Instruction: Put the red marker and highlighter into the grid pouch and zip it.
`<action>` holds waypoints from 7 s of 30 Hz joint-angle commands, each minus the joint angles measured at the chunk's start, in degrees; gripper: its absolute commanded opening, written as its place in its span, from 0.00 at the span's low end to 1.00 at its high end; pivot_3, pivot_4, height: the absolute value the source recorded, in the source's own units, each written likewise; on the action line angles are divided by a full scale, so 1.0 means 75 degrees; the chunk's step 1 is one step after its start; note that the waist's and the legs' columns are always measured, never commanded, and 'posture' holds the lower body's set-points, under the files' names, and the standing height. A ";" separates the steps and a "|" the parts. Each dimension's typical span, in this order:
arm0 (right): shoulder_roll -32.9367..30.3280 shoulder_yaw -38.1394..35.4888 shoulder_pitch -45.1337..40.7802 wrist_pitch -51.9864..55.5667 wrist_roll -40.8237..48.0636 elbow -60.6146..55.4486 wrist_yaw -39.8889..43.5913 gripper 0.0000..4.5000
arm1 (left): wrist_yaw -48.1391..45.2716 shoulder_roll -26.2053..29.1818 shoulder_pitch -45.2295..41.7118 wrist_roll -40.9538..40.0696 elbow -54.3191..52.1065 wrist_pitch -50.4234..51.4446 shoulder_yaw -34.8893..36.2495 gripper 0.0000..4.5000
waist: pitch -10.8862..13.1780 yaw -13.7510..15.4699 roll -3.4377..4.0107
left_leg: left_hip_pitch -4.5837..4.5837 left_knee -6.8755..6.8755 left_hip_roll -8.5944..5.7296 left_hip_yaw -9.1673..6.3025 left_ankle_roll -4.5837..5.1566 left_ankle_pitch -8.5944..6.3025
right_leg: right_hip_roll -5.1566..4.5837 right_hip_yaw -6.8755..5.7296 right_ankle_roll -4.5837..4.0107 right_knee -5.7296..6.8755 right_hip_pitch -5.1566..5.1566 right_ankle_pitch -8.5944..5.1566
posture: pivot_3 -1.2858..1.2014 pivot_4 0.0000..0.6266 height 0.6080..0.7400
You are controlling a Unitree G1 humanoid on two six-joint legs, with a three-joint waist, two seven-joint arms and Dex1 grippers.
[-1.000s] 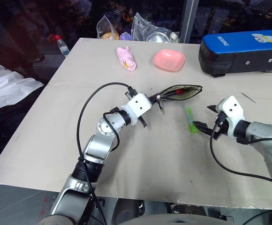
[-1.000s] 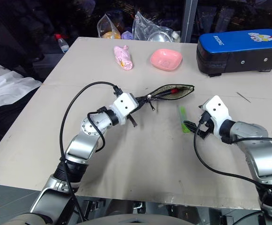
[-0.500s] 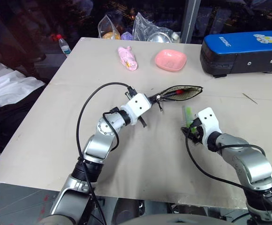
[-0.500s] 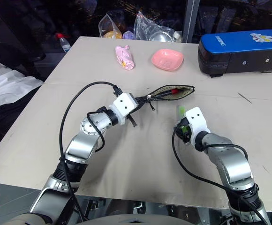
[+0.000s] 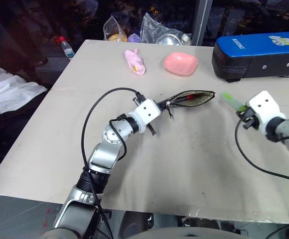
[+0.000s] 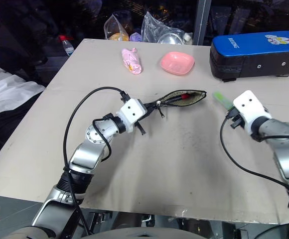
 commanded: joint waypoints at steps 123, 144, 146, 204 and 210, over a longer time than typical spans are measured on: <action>0.3628 -0.0068 -0.0937 0.4235 0.3998 -0.1393 -0.1968 0.01 | -0.0799 -0.0227 0.0267 -0.1092 0.0955 -0.1371 0.0057 0.00 | -0.0004 0.0008 -0.0011 | -0.0011 -0.0003 0.0002 -0.0027 0.0023 -0.0014 | -0.0016 -0.0028 -0.0004 -0.0001 0.0003 0.0001 | 0.52 0.24 0.89; 0.2281 -0.1264 -0.0839 0.3297 0.3254 0.0092 -0.2265 0.01 | -0.0319 -0.0060 0.0325 -0.0940 0.1051 -0.1452 0.0222 0.00 | -0.0002 0.0011 -0.0012 | -0.0014 -0.0009 0.0002 -0.0025 0.0016 -0.0009 | -0.0016 -0.0027 -0.0004 -0.0014 0.0002 0.0001 | 0.52 0.24 0.89; 0.2185 -0.1354 -0.0835 0.3213 0.3163 0.0263 -0.2333 0.01 | -0.0297 -0.0056 0.0327 -0.0935 0.1058 -0.1440 0.0222 0.00 | -0.0002 0.0011 -0.0012 | -0.0013 -0.0010 0.0002 -0.0025 0.0015 -0.0009 | -0.0015 -0.0027 -0.0004 -0.0015 0.0002 0.0001 | 0.52 0.24 0.89; 0.5261 0.0256 -0.2286 0.1811 0.2202 0.2068 -0.2525 0.49 | -0.0228 -0.0290 0.0356 -0.0742 0.0978 -0.1343 0.0093 0.00 | 0.0001 -0.0008 -0.0006 | -0.0016 -0.0016 0.0004 -0.0021 -0.0004 0.0003 | -0.0012 -0.0030 -0.0003 -0.0025 0.0002 0.0002 | 0.52 0.24 0.89; 0.5195 0.0165 -0.2212 0.1643 0.1997 0.2080 -0.2549 0.02 | -0.0218 -0.0291 0.0413 -0.0723 0.0972 -0.1346 0.0086 0.00 | 0.0001 -0.0011 -0.0006 | -0.0016 -0.0016 0.0004 -0.0021 -0.0004 0.0003 | -0.0013 -0.0030 -0.0003 -0.0025 0.0002 0.0002 | 0.52 0.24 0.89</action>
